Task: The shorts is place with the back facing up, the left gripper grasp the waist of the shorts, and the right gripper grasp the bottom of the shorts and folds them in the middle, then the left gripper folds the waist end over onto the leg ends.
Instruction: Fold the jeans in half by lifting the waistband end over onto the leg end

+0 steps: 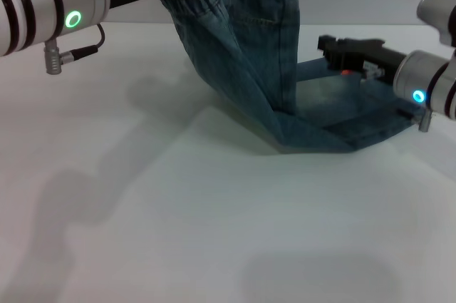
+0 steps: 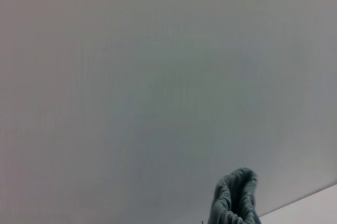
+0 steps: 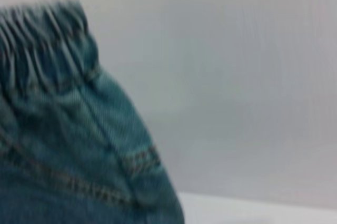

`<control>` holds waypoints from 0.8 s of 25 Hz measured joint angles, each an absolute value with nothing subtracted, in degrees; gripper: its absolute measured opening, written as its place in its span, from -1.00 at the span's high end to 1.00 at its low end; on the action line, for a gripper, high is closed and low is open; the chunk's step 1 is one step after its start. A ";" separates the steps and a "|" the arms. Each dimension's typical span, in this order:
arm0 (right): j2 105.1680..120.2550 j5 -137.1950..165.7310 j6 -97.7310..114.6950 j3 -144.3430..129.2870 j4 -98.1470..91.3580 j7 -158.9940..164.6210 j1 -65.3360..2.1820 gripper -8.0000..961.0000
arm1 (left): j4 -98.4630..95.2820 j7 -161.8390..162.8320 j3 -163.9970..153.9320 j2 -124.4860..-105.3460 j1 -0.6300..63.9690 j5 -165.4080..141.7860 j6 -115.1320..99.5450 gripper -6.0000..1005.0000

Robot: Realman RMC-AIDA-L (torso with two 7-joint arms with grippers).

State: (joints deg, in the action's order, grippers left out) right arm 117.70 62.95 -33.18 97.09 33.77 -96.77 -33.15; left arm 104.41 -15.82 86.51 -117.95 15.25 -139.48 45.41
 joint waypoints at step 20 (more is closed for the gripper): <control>119.27 57.38 -41.31 85.90 32.86 -92.41 -30.61 0.99 | 104.75 -15.82 86.52 -117.95 14.97 -139.48 45.30 0.77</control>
